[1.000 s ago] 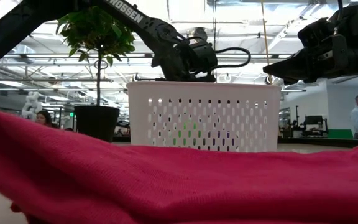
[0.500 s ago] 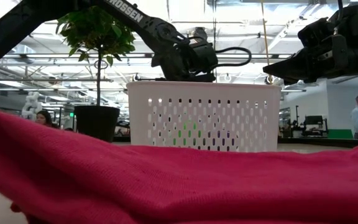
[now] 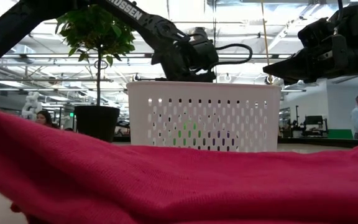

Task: Pick and placing Produce into tupperware
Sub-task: Put the violet grape into the white bin

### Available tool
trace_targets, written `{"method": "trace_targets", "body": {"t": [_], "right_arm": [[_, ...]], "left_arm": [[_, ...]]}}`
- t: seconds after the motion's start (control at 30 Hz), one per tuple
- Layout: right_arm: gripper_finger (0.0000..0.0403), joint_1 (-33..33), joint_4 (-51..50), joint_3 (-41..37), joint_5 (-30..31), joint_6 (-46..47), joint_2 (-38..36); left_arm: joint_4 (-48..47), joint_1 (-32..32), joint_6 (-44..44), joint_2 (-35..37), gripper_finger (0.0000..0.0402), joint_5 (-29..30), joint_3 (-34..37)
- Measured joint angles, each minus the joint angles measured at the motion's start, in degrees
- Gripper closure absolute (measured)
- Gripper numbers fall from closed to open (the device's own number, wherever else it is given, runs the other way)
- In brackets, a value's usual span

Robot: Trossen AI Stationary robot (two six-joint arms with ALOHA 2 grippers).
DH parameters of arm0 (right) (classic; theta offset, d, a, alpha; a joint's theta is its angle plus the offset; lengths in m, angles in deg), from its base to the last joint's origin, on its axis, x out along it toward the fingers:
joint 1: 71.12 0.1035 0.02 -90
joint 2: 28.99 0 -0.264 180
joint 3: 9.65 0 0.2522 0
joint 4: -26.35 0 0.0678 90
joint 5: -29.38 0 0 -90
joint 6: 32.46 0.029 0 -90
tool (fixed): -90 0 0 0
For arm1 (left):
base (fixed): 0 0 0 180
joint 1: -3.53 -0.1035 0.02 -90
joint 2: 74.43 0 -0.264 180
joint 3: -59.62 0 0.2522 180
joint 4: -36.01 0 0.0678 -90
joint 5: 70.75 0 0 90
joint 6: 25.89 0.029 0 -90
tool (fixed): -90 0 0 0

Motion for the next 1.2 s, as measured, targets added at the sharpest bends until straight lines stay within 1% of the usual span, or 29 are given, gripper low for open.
{"method": "trace_targets", "body": {"t": [0.27,0.37,0.53,0.8,0.9,1.1,1.2], "right_arm": [[0.0403,0.0,0.0,0.0,0.0,0.0,0.0],[0.0403,0.0,0.0,0.0,0.0,0.0,0.0],[0.0403,0.0,0.2,0.0,0.0,0.0,0.0],[0.0403,0.0,0.7,0.0,0.0,0.0,0.2],[0.0403,0.0,0.7,0.0,0.0,-0.1,0.2],[0.0403,0.0,0.9,0.0,0.0,0.1,0.2],[0.0403,0.0,0.9,0.0,0.0,0.9,0.2]], "left_arm": [[0.2,1.7,1.7,0.3,0.0228,6.2,0.0],[0.0,2.1,2.1,1.0,0.0228,7.6,0.0],[0.9,2.3,1.4,2.5,0.0227,8.4,0.1],[1.5,3.0,0.4,7.0,0.0227,8.7,-0.2],[2.0,3.5,0.2,9.3,0.0227,8.9,-0.2],[5.4,4.6,-0.6,15.0,0.0227,9.1,-0.2],[8.2,5.2,-2.4,18.0,0.0227,9.1,-0.2]]}}
